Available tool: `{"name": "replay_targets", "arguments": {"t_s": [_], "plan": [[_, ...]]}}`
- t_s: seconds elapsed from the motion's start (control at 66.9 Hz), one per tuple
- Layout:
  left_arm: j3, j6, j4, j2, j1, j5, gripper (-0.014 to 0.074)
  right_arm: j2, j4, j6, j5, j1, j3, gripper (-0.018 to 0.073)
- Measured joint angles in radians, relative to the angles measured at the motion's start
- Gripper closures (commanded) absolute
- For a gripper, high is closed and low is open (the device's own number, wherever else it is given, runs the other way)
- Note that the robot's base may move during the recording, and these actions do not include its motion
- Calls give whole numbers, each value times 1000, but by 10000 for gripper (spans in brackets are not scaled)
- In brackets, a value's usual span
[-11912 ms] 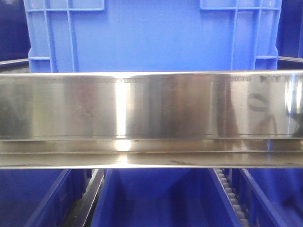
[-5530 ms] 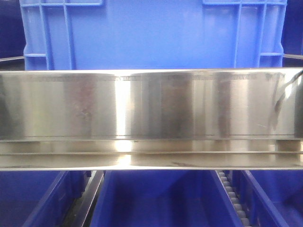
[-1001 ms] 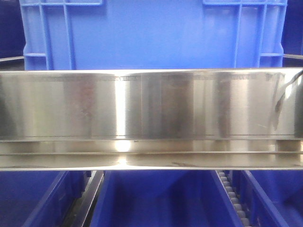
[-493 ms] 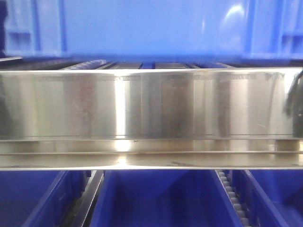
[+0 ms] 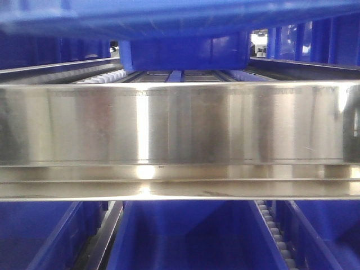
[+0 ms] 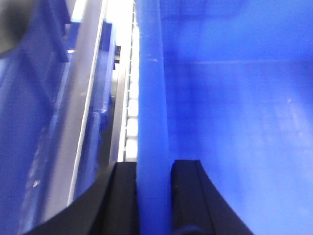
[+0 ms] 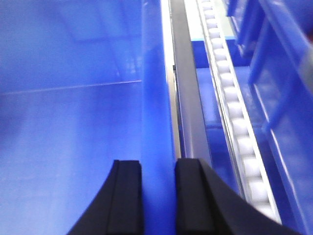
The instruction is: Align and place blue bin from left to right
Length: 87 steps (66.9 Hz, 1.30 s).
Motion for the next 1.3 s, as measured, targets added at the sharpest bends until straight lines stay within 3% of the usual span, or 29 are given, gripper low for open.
{"name": "replay_targets", "arguments": {"t_s": [0.179, 0.553, 0.882, 1.3], "plan": [[100, -62, 103, -86, -76, 35, 707, -87, -70, 87, -12, 86, 128, 629], [363, -228, 164, -300, -206, 14, 707, -290, -252, 285, 15, 288, 341, 629], [373, -234, 192, -345, -215, 14, 707, -324, -284, 340, 17, 355, 393, 629], [375, -178, 192, -346, -215, 11, 707, -324, -299, 345, 10, 357, 393, 629]]}}
